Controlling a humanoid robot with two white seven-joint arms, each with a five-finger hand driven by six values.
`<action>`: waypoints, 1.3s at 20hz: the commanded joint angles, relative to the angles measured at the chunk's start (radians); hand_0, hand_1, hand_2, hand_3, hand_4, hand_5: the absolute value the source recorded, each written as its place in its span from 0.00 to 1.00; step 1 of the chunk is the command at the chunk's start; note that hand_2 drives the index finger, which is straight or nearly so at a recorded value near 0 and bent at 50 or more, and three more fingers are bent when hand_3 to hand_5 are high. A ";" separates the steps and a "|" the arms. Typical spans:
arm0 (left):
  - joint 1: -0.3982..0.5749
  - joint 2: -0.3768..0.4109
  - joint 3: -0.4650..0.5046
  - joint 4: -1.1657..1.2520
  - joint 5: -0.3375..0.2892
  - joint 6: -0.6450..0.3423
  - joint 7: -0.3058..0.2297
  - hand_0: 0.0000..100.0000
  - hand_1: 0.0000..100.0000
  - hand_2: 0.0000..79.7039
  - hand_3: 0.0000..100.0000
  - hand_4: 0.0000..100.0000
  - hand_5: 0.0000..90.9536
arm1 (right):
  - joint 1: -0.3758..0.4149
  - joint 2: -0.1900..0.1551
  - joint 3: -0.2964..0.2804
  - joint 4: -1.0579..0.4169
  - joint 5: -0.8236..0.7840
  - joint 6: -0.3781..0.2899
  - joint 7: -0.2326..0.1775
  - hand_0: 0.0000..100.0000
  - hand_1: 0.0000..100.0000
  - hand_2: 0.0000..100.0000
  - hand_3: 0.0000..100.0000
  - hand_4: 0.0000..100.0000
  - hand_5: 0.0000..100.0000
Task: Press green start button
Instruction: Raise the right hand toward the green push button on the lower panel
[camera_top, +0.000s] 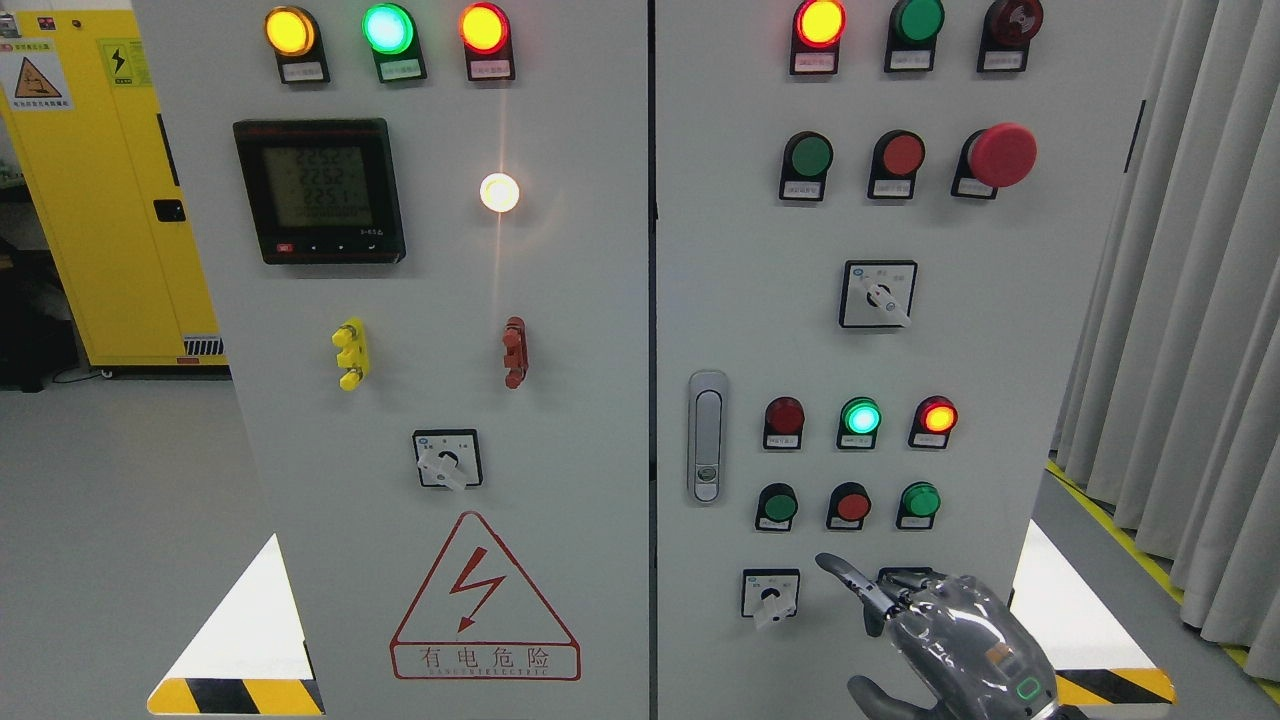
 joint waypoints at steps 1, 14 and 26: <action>0.009 -0.001 0.000 -0.028 0.000 0.001 0.001 0.12 0.56 0.00 0.00 0.00 0.00 | -0.045 0.009 0.035 0.038 0.001 0.018 0.015 0.39 0.76 0.00 0.62 0.62 0.70; 0.009 -0.001 0.000 -0.028 0.000 0.001 0.001 0.12 0.56 0.00 0.00 0.00 0.00 | -0.088 0.009 0.059 0.061 0.003 0.035 0.019 0.52 0.69 0.00 0.62 0.60 0.70; 0.009 -0.001 0.000 -0.028 0.000 0.001 0.001 0.12 0.56 0.00 0.00 0.00 0.00 | -0.114 0.009 0.067 0.097 0.003 0.049 0.019 0.55 0.70 0.00 0.62 0.59 0.69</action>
